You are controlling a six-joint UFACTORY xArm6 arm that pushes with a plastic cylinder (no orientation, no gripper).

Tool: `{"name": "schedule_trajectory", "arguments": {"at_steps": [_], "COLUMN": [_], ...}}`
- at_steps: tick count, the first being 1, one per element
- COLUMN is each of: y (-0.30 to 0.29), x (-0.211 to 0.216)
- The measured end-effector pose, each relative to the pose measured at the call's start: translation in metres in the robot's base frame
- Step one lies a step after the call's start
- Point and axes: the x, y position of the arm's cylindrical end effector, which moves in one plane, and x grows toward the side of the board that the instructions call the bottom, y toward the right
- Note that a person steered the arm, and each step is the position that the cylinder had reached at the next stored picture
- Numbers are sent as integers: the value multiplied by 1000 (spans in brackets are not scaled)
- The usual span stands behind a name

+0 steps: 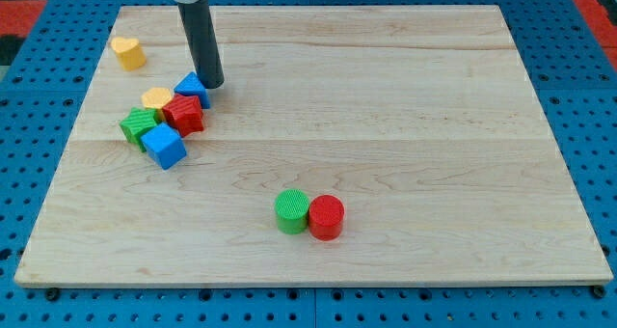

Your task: Move your arm away from the blue triangle

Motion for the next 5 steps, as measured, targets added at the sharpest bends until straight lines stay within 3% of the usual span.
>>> {"name": "schedule_trajectory", "arguments": {"at_steps": [2, 3, 4, 5], "y": [1, 77, 145, 195], "x": [0, 8, 54, 132]}}
